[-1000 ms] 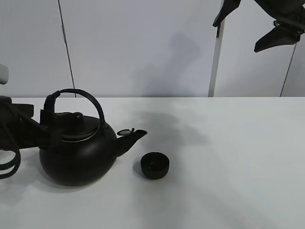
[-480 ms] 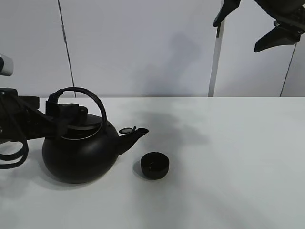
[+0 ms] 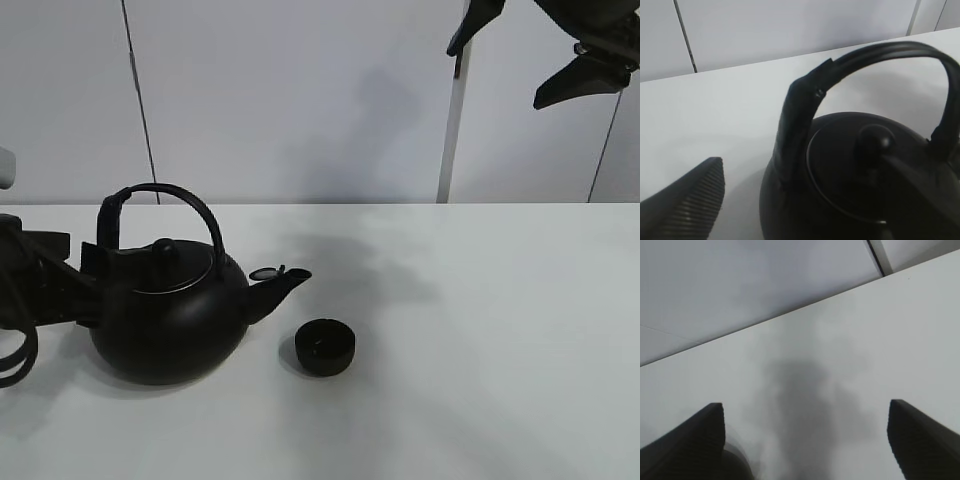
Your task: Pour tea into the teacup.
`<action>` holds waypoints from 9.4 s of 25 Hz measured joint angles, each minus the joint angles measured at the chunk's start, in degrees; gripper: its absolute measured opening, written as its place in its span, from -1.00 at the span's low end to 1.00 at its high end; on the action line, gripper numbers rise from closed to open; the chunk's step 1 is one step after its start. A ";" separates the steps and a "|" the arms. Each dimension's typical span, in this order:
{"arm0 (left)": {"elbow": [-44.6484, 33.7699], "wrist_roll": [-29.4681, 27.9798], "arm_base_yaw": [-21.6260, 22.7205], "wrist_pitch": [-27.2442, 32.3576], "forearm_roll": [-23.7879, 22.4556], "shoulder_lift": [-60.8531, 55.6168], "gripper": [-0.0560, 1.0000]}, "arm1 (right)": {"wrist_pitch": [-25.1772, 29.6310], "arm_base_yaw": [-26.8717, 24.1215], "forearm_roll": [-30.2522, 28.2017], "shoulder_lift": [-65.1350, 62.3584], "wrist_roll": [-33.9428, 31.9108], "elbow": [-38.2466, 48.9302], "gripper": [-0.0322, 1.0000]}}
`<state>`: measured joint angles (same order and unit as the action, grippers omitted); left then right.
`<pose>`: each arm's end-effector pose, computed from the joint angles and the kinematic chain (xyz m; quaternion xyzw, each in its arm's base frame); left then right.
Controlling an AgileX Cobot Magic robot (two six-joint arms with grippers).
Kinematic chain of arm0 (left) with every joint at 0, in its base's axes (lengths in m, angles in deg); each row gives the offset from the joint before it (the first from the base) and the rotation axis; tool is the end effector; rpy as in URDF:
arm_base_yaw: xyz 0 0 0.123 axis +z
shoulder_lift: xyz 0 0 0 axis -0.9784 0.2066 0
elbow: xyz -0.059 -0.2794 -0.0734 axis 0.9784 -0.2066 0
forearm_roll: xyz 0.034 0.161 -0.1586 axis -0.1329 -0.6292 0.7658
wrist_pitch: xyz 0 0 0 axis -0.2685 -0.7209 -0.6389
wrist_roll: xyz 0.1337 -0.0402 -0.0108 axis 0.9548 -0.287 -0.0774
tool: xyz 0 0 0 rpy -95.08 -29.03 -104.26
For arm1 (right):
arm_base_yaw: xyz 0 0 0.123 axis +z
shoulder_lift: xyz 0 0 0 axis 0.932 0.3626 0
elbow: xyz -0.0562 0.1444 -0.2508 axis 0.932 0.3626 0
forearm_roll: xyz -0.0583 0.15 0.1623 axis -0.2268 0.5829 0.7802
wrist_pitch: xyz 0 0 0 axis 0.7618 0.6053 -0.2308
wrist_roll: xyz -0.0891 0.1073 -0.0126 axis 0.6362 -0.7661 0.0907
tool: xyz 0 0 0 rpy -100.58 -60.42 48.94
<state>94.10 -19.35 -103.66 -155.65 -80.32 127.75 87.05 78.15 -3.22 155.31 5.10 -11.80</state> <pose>0.2728 -0.1229 0.1280 0.1669 0.7899 -0.1089 0.5800 0.3565 0.0805 0.2882 0.1089 0.9047 0.1922 0.3642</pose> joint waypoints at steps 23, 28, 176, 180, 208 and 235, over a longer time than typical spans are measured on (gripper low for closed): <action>0.37 -1.15 0.00 0.00 -1.91 -2.56 0.23 | 0.06 0.00 0.00 0.00 0.00 0.00 0.25; 1.43 -1.15 0.00 0.00 -1.97 -2.62 0.23 | 0.06 0.00 0.00 0.00 0.00 0.00 0.25; 21.80 13.60 4.28 17.65 -18.61 0.66 -0.71 | 0.06 0.00 0.00 0.00 -0.01 0.00 0.25; 21.80 14.69 4.28 18.74 -19.42 0.66 -0.71 | 0.06 0.00 0.00 0.00 -0.01 0.00 0.25; 24.74 16.25 4.28 23.21 -22.07 0.66 -0.71 | 0.06 0.00 0.00 0.00 -0.01 0.00 0.25; 24.74 17.13 4.23 23.40 -23.06 0.66 -0.71 | 0.11 0.00 0.00 0.00 -0.01 0.00 0.25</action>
<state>118.84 -2.22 -99.43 -132.25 -103.38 128.41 87.16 78.15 -3.22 155.31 5.09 -11.80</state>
